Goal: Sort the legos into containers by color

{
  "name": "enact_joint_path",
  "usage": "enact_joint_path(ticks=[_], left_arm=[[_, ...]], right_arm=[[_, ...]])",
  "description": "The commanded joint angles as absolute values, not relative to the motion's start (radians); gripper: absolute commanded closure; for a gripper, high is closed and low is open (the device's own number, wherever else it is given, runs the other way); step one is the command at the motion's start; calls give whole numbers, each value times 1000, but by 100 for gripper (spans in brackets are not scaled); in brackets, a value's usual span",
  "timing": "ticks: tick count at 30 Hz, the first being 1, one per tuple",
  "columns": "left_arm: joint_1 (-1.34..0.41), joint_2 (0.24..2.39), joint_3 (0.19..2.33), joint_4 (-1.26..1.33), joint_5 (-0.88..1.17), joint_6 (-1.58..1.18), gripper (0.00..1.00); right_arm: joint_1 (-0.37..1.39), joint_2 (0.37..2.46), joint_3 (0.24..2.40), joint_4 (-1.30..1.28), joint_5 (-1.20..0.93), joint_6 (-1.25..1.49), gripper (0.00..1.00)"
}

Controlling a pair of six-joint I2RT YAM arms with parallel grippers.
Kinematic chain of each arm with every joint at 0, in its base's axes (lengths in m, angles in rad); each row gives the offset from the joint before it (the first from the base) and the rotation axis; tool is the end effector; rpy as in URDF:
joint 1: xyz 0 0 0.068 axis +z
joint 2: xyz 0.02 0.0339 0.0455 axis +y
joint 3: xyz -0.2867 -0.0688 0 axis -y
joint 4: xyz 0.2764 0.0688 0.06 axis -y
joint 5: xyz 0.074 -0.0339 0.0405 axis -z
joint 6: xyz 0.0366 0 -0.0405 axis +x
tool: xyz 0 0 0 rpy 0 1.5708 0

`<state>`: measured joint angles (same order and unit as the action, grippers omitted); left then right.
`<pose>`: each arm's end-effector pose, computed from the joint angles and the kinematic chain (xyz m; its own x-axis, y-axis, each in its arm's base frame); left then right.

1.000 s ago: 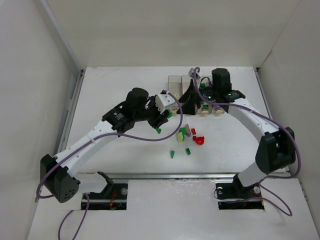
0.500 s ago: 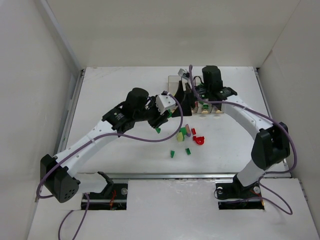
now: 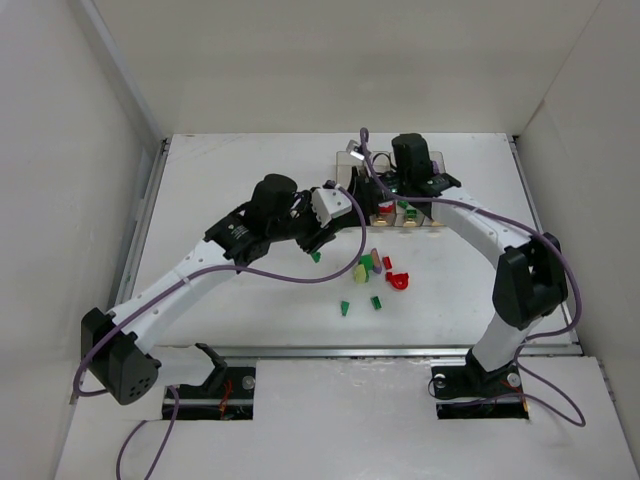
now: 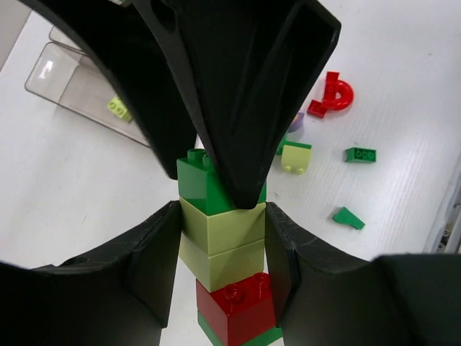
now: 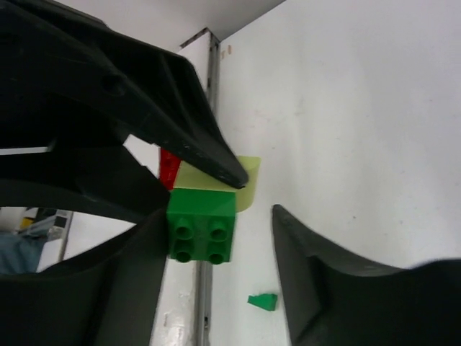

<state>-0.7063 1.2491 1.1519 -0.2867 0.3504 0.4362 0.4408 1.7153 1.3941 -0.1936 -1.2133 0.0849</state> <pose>0.2283 -0.2112 0.3778 0.1016 0.4349 -0.8947 0.8924 0.3577 0.2752 0.3635 0.2094 0.3241 -0.5189 -0.2120 -0.8281 -0.8458 -0.0135 0.5334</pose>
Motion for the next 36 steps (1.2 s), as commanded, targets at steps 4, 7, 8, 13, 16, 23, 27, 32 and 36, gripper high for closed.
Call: enact_joint_path(ticks=[4, 7, 8, 13, 16, 23, 27, 32, 36], left_arm=[[-712, 1241, 1192, -225, 359, 443, 100], [-712, 1232, 1183, -215, 335, 443, 100], [-712, 1232, 1171, -215, 325, 434, 100], [-712, 1223, 1151, -215, 304, 434, 100], [-712, 1213, 1150, -228, 295, 434, 100], [-712, 1204, 1123, -264, 273, 434, 100], [-712, 1204, 1123, -264, 273, 434, 100], [-712, 1204, 1123, -253, 264, 425, 100], [-712, 1213, 1132, -232, 256, 373, 100]], right_arm=[[449, 1723, 1445, -156, -1288, 62, 74], [449, 1714, 1445, -156, -1318, 61, 100], [449, 1713, 1445, -156, -1328, 52, 100], [440, 1703, 1445, -156, -1254, 72, 100], [393, 1694, 1425, -156, -1177, 103, 100], [236, 1646, 1381, -156, -1014, 185, 100], [172, 1624, 1381, -147, -933, 210, 100], [160, 1615, 1368, -159, -621, 210, 100], [150, 1684, 1388, -222, -277, 190, 97]])
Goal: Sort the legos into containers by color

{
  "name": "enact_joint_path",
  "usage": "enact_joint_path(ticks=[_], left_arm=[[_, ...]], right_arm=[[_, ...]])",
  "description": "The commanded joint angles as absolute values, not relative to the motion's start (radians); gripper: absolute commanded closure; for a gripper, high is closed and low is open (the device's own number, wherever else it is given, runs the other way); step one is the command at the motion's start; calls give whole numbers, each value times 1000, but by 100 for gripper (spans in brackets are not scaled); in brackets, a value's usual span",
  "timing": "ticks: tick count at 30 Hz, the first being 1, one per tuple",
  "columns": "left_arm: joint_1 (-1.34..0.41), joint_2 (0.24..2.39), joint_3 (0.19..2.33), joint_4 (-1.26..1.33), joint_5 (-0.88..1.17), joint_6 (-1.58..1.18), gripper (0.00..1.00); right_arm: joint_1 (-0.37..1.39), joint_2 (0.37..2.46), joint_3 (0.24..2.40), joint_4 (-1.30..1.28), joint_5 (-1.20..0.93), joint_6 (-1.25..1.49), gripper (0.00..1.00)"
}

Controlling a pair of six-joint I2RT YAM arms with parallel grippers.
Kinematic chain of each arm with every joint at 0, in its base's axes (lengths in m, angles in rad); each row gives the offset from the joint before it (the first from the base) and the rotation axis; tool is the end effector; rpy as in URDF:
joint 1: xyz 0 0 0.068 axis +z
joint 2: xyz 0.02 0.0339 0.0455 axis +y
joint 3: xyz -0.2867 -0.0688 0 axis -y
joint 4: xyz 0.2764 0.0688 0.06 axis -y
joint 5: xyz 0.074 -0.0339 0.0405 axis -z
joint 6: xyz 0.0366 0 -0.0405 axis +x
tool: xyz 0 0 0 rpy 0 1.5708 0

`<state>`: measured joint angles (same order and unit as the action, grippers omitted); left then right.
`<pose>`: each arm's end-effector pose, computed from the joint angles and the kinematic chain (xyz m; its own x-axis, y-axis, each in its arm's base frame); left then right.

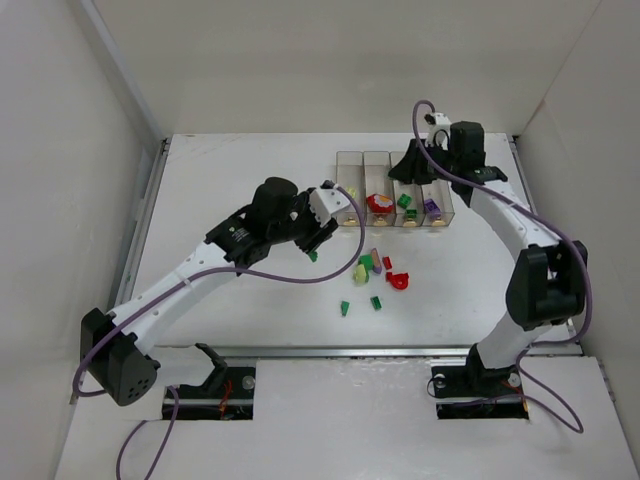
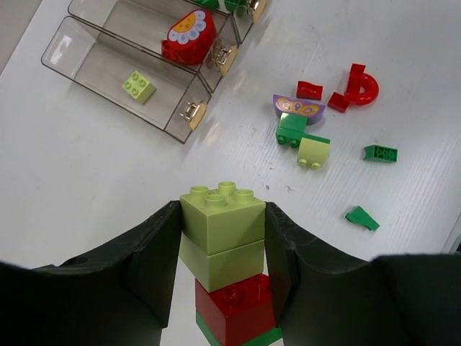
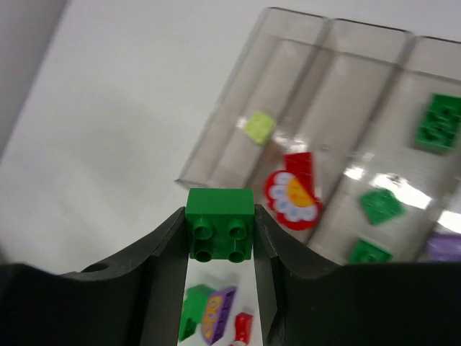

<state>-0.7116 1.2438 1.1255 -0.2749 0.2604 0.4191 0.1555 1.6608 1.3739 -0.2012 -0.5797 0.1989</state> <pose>0.2290 -0.2099 0.3701 0.0650 0.4632 -0.8839 0.8590 0.4248 0.2858 0.4121 0.0849 0.3293 -0.5742 0.0773 -0.8151 -0.5040 0.7511 0.4263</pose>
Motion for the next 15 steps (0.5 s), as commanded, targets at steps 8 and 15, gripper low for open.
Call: enact_joint_path(ticks=[8, 15], left_arm=[[-676, 1213, 1163, -222, 356, 333, 100], [-676, 1222, 1183, -213, 367, 322, 100]], right_arm=[[141, 1870, 1577, -354, -258, 66, 65], [130, 1916, 1631, -410, -221, 66, 26]])
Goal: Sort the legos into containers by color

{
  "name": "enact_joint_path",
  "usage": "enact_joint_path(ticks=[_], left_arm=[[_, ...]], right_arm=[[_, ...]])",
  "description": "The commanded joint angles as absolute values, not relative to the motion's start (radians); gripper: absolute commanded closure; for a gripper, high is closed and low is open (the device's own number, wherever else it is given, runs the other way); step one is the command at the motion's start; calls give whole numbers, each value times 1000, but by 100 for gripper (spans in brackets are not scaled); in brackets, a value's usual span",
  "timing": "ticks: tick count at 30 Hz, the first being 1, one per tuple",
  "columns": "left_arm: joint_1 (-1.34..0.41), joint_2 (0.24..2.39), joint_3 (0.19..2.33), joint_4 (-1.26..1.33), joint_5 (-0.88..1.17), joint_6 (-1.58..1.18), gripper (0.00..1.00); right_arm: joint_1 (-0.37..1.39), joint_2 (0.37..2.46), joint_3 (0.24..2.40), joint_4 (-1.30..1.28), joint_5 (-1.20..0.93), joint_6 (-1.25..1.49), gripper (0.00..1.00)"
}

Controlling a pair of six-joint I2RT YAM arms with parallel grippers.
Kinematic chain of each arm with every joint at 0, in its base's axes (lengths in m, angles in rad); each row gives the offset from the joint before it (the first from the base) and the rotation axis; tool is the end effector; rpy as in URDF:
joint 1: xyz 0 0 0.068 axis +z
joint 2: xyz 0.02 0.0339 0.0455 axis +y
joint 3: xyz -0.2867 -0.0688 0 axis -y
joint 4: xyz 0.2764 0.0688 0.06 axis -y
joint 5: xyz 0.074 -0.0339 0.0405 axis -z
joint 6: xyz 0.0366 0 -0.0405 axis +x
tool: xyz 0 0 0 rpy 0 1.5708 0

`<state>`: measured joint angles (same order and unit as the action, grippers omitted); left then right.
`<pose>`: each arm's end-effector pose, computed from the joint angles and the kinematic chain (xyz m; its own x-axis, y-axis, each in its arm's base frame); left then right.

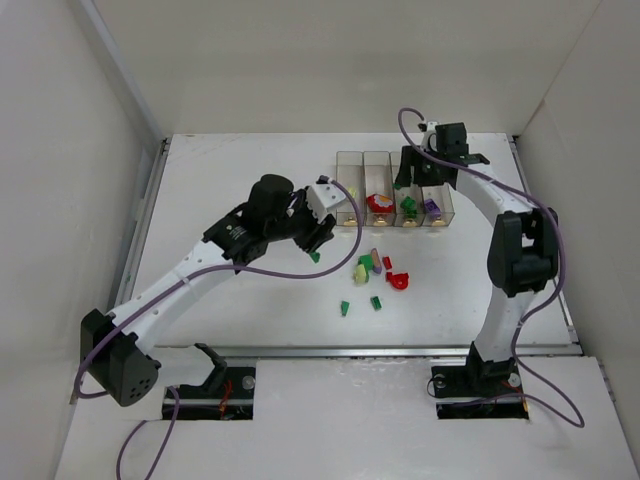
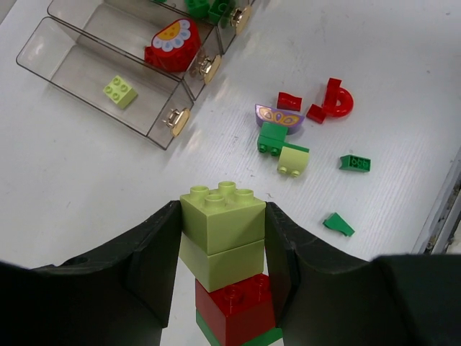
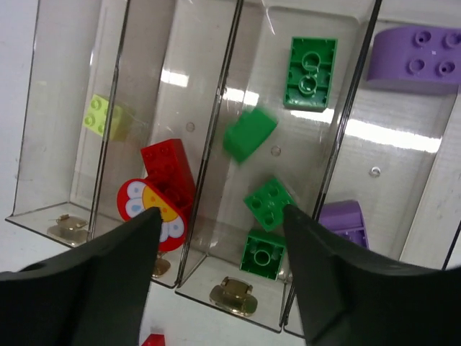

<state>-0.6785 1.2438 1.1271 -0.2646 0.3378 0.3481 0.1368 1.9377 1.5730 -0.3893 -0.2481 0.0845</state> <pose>0.2338 -0.2041 0.3720 0.0113 0.4042 -0.9146 0.8806 0.4293 0.2007 0.4765 0.0747 0.2636 -0.7019 -0.0140 -0.7122 -0.2512 0.9405 0.2290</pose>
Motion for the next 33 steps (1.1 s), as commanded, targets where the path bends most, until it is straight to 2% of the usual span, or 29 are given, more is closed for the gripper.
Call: enact_joint_path(ticks=[1, 2, 3, 4, 8, 11, 12, 18, 20, 25, 33], left_arm=[[-676, 1223, 1183, -213, 367, 322, 100], [-676, 1223, 1195, -213, 367, 322, 100], [-676, 1223, 1206, -213, 367, 313, 100], [-676, 1223, 1206, -203, 367, 313, 100], [-667, 1223, 1215, -131, 318, 273, 100], [-643, 1201, 1235, -43, 307, 230, 100], [-634, 1201, 1235, -22, 319, 197, 100], [-588, 1201, 1273, 127, 488, 40, 100], [-577, 1201, 1273, 169, 520, -23, 100], [-558, 1221, 1301, 291, 589, -224, 100], [-558, 1241, 1312, 304, 612, -307, 100]], right_arm=[[130, 1905, 1631, -410, -221, 66, 22], [130, 1885, 1618, -399, -212, 66, 19], [130, 1873, 1608, -390, -212, 66, 4], [130, 1859, 1608, -390, -212, 66, 0], [150, 1729, 1484, -332, -216, 42, 0], [222, 1522, 1353, -186, -253, -53, 0], [242, 1414, 1272, -125, -279, -86, 0], [348, 1145, 1074, 29, -568, -166, 0], [402, 1071, 1026, 69, -569, -166, 0], [598, 1012, 992, 133, -428, -175, 1], [698, 1060, 1048, 163, -330, -187, 7]])
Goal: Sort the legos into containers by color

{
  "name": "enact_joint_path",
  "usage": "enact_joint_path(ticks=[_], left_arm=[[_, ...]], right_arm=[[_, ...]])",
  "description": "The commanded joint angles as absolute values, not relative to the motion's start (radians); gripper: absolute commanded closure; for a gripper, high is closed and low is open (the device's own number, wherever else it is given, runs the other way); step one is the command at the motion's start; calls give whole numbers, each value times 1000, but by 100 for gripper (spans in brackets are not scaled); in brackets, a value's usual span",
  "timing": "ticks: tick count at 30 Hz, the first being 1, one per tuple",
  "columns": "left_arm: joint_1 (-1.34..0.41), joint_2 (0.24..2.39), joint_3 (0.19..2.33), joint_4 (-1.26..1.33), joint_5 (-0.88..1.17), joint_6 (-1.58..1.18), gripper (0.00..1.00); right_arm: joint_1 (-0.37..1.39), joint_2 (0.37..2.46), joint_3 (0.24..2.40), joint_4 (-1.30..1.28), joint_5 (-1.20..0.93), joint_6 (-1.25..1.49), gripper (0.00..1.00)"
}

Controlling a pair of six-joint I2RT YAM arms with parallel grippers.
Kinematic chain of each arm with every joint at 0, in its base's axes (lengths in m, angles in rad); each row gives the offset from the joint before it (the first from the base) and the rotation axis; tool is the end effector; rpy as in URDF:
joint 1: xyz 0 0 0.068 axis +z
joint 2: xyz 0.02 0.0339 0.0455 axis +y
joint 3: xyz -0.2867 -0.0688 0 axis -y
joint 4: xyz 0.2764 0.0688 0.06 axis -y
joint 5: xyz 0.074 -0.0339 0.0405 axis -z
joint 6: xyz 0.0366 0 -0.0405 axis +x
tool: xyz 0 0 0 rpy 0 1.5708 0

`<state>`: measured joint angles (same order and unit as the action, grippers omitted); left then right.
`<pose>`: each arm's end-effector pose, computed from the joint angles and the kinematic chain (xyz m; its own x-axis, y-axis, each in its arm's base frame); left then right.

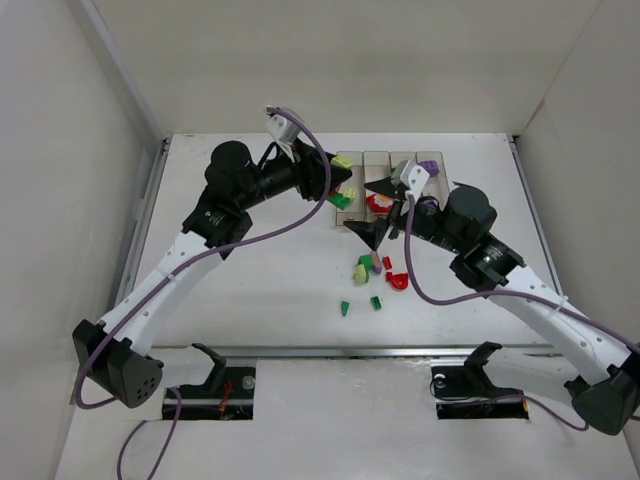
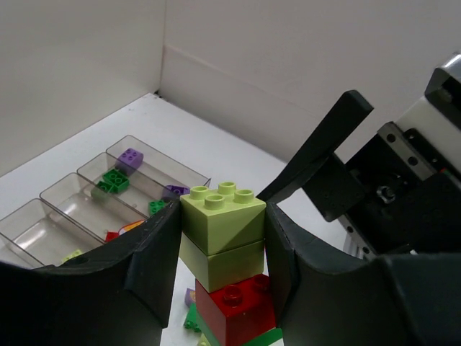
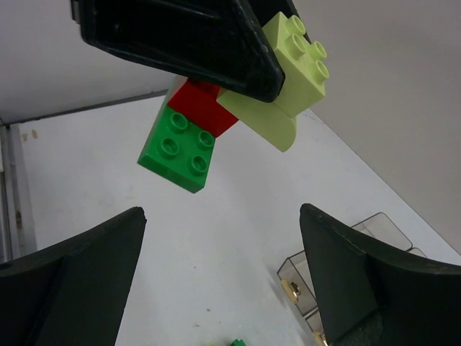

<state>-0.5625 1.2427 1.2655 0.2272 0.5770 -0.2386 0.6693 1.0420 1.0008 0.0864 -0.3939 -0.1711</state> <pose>0.2465 -0.1790 0.4771 -0.0080 -0.2291 -0.9734 0.9182 0.3838 -0.0979 0.1965 0.1734 0.4145 0.1837 -0.0552 -0.9814 -0.8548 0.4840 -0.1872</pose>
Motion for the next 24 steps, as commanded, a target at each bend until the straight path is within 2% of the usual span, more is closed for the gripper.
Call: enact_joint_path(ticks=[1, 4, 13, 15, 20, 24], left_arm=[[-558, 1241, 1312, 304, 612, -316, 100], [-558, 1241, 1302, 304, 612, -316, 100], [-558, 1241, 1292, 273, 594, -287, 100], [-558, 1241, 1292, 264, 583, -278, 100], [-558, 1241, 1282, 232, 548, -268, 100], [-558, 1250, 1282, 213, 537, -247, 100]], right_arm=[[707, 1060, 1048, 173, -306, -187, 9], [707, 1069, 1057, 196, -282, -187, 10], [716, 1089, 1086, 196, -311, -187, 25], [716, 1098, 1095, 196, -321, -187, 25], [739, 1108, 1106, 196, -340, -178, 39], [749, 1108, 1115, 196, -341, -178, 40]])
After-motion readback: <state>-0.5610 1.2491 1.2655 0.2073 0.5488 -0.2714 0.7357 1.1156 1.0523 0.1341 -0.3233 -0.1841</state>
